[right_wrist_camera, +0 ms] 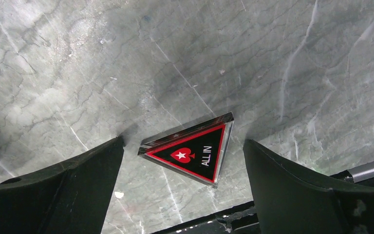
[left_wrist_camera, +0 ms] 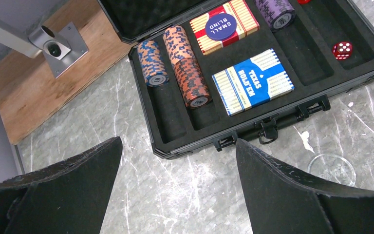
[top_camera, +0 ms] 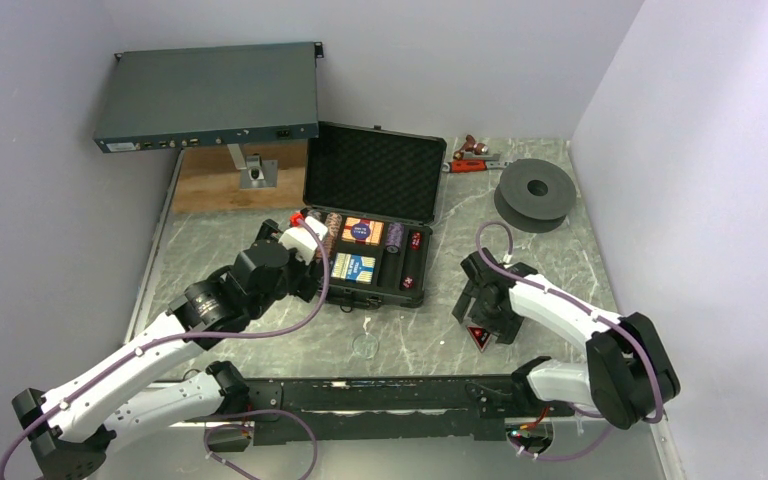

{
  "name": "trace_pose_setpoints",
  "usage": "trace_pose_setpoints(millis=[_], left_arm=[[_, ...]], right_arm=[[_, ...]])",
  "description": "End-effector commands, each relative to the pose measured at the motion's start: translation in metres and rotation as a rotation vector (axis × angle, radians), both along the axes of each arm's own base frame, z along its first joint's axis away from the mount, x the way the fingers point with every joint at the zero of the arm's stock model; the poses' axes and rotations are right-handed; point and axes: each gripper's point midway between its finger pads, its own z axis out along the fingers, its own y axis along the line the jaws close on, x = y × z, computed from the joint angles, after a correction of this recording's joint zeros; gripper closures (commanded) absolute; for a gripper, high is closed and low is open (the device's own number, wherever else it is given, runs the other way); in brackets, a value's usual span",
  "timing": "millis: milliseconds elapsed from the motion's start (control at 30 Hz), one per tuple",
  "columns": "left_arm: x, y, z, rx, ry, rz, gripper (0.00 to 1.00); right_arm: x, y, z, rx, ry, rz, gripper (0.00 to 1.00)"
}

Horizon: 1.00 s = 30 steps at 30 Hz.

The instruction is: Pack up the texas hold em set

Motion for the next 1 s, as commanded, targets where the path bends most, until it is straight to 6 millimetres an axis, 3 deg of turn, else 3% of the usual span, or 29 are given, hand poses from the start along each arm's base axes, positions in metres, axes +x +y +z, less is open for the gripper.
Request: trace_pose_setpoints(millis=[0,967], left_arm=[[0.0032,-0.0002,0.0179,-0.029,-0.037,0.015,0.08],[0.0032,0.0012,0.0186,-0.027,-0.041,0.02,0.09]], right_arm=[[-0.001,-0.0031,-0.0009,-0.001,-0.015,-0.015,0.05],[0.0023,-0.0026,0.0081,0.011,-0.055,0.007,0.31]])
